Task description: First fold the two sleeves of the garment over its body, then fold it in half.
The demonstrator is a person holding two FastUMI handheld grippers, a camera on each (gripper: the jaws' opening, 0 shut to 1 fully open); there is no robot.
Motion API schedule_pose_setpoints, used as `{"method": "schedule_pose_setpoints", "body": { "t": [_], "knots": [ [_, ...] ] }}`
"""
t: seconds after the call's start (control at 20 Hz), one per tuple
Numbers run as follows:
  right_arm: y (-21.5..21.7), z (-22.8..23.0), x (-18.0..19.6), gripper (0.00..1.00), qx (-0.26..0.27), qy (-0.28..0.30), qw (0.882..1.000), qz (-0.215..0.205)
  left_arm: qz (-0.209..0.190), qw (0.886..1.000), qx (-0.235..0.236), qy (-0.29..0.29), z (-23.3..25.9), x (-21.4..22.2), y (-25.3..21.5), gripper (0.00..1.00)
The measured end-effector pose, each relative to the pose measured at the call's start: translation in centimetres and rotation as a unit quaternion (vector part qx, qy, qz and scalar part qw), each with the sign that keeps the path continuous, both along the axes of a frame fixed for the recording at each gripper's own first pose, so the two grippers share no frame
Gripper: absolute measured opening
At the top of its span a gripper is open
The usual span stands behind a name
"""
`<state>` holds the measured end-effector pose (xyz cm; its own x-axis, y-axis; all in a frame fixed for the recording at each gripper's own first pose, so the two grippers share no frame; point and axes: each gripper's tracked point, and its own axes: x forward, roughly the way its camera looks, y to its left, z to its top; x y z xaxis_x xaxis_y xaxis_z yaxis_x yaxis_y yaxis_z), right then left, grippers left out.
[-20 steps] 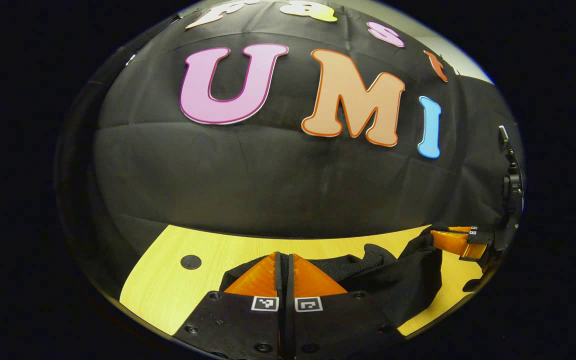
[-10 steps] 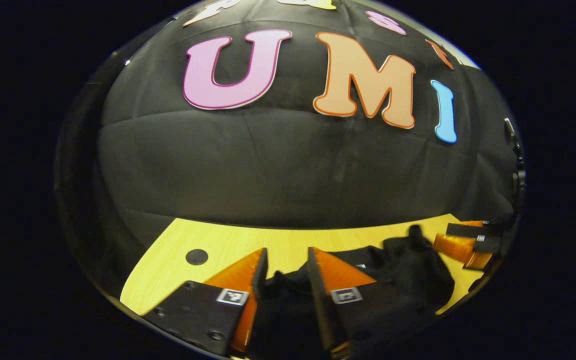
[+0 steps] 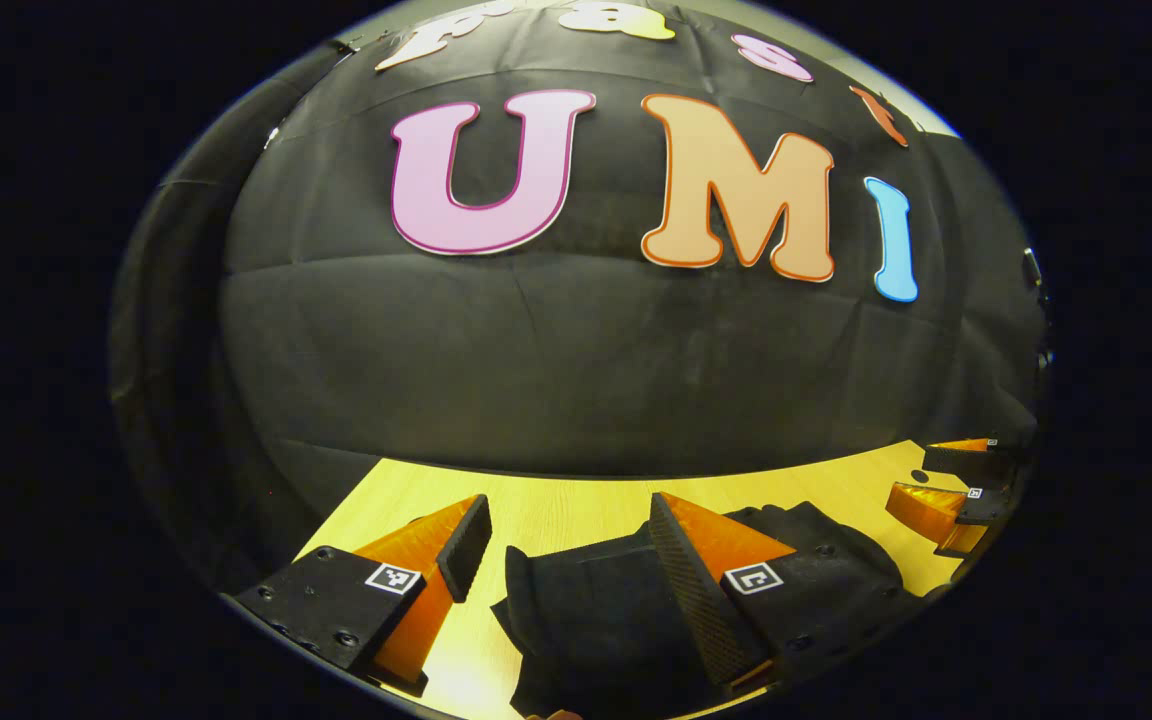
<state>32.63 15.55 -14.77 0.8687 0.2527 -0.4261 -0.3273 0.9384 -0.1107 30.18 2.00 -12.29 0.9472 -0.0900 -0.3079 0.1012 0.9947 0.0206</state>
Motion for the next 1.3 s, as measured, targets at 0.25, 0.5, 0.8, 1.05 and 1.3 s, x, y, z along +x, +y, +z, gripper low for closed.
{"method": "schedule_pose_setpoints", "body": {
  "t": [0.25, 0.5, 0.8, 1.05, 1.3],
  "knots": [
    [-2.6, 2.1, -5.0, 0.99, 0.034, -0.006, 0.999, -0.022, -0.016, 1.0, 0.005, -0.02, 1.7, -3.9, -1.3, 0.94],
    [-4.0, 6.2, -12.7, 0.96, 0.069, -0.065, 0.995, -0.02, -0.041, 0.997, 0.019, -0.065, 4.2, -9.3, -2.5, 0.92],
    [-5.4, 7.4, -18.1, 0.98, 0.062, -0.107, 0.992, -0.025, -0.047, 0.996, 0.01, -0.074, 5.6, -14.8, -2.4, 0.92],
    [-4.0, 5.9, -22.3, 0.98, 0.099, -0.089, 0.991, -0.024, -0.046, 0.996, -0.041, -0.067, 5.8, -18.9, -2.9, 0.92],
    [-2.4, 5.2, -25.9, 1.0, 0.092, -0.088, 0.992, -0.006, -0.04, 0.997, -0.048, -0.043, 4.5, -23.1, -2.6, 0.93]
  ]
}}
